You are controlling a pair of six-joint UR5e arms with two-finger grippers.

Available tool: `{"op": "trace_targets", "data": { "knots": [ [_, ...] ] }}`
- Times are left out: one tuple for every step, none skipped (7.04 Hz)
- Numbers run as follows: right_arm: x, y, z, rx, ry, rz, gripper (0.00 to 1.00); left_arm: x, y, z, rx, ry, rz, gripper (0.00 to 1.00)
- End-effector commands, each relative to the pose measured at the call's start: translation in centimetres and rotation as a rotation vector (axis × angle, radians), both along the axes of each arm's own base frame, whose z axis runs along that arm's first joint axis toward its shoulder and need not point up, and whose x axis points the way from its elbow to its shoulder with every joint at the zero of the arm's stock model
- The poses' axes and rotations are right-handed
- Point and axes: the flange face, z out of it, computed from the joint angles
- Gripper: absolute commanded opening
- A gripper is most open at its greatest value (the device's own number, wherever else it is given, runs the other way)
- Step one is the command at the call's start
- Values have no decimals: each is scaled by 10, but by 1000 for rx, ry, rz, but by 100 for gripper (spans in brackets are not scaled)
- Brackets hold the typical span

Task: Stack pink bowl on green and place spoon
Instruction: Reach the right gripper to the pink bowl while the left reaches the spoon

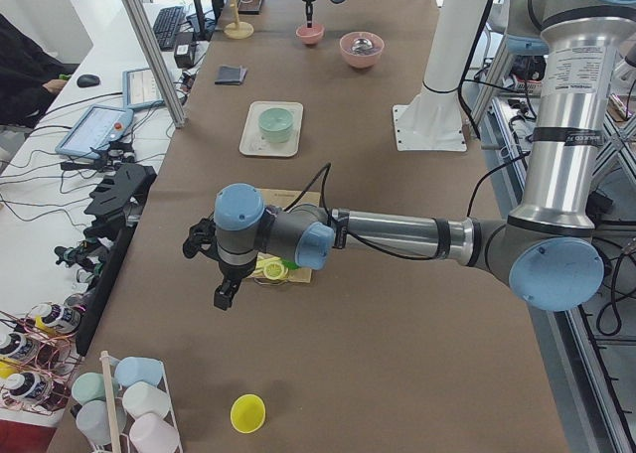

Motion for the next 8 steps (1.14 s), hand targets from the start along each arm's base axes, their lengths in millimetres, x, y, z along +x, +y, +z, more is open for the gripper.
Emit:
{"op": "trace_targets", "data": {
  "knots": [
    [7, -9, -29, -28, -75, 34, 0, 0, 0, 1, -4, 0, -1, 98],
    [9, -25, -72, -48, -131, 90, 0, 0, -4, -7, -46, 20, -59, 98],
    [6, -36, -111, -71, -158, 154, 0, 2, -12, -22, -70, 53, -106, 98],
    [2, -50, -141, -90, -181, 202, 0, 34, -32, -53, -101, 134, -92, 97],
    [-3, -70, -172, -91, -198, 242, 0, 83, -55, -95, -161, 179, -115, 97],
    [-8, -83, -196, -98, -210, 280, 0, 122, -70, -127, -196, 201, -125, 97],
    [-12, -86, -210, -102, -220, 295, 0, 157, -78, -150, -236, 211, -141, 96],
    [-23, -92, -225, -93, -220, 307, 0, 196, -83, -168, -249, 174, -175, 96]
  ]
}}
